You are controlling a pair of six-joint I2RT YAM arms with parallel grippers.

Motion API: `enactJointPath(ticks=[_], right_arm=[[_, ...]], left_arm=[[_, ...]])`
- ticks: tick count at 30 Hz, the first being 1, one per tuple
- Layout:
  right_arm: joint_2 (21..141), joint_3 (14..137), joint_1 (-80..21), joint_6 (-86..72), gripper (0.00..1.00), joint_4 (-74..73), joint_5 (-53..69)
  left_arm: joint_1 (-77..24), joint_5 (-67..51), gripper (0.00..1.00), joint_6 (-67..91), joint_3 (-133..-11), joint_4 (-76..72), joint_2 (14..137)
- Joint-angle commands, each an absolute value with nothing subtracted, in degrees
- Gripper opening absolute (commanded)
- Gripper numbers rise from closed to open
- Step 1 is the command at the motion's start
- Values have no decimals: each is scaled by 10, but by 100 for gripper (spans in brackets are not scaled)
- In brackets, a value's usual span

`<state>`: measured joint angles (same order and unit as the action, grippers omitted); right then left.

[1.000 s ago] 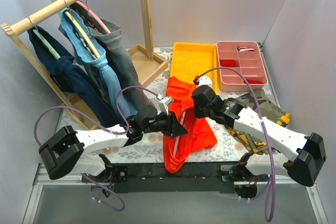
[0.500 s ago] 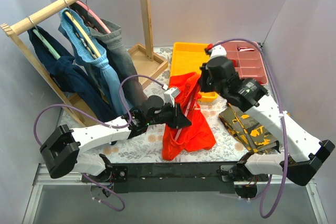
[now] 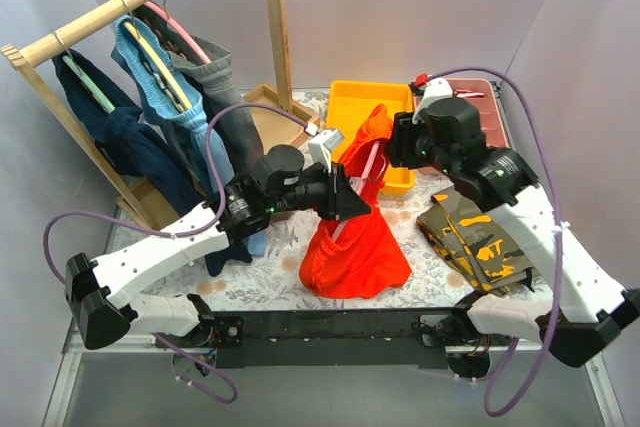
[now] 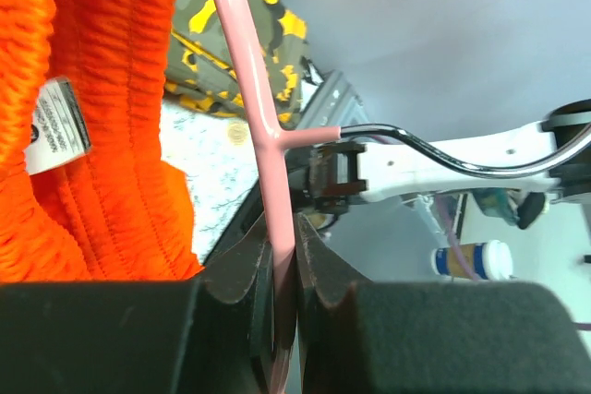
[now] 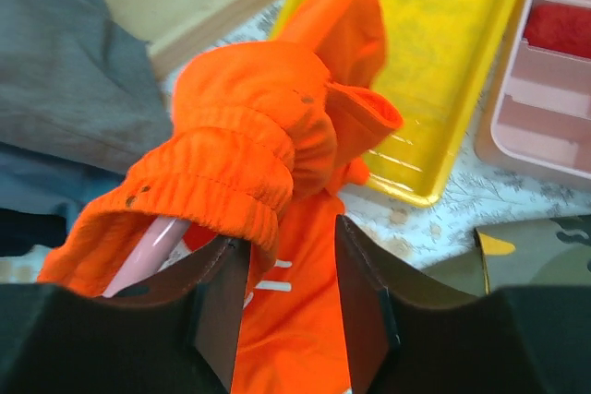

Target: Place the shorts on the hanger

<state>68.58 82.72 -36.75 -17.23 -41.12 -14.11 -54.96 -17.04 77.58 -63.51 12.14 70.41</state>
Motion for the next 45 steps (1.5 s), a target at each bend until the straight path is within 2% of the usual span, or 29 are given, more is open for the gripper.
enactJointPath(ticks=[1,5,10,14,20,25,28,32,33,34,36,37,38,39,40,43,45], right_arm=[[625,879,-367,-147,50,-366,-77],[586,879,-367,-176,43,-354,-24],[526,785,-367,-202,45,-266,71],[518,758,-367,-255,46,-180,146],[540,760,-367,-330,53,-126,147],[577,768,-367,-380,53,-101,129],[598,789,-367,-398,42,-122,122],[592,788,-367,-413,35,-113,106],[590,788,-367,-415,29,-110,100],[587,789,-367,-417,13,-108,91],[591,801,-367,-411,1,-115,82],[597,819,-367,-406,1,-122,79],[602,835,-367,-399,1,-144,77],[607,850,-367,-382,1,-162,74],[618,863,-367,-374,1,-176,68],[630,904,-367,-344,1,-206,68],[637,928,-367,-322,1,-229,66]], left_arm=[[-532,-205,0,781,-738,194,706],[-485,-272,0,817,-779,214,715],[-462,-297,0,854,-776,189,717],[-462,-287,0,873,-775,161,733],[-463,-260,0,876,-793,142,756],[-469,-247,0,867,-800,136,760],[-476,-236,0,860,-808,134,764],[-482,-220,0,854,-806,132,763],[-483,-219,0,854,-804,129,762],[-483,-218,0,853,-801,123,759],[-486,-222,0,852,-795,108,758],[-488,-221,2,847,-799,110,759],[-490,-222,10,844,-804,112,759],[-490,-220,21,835,-806,118,759],[-490,-219,40,831,-807,121,753],[-490,-232,59,811,-815,136,743],[-490,-243,64,800,-819,144,733]])
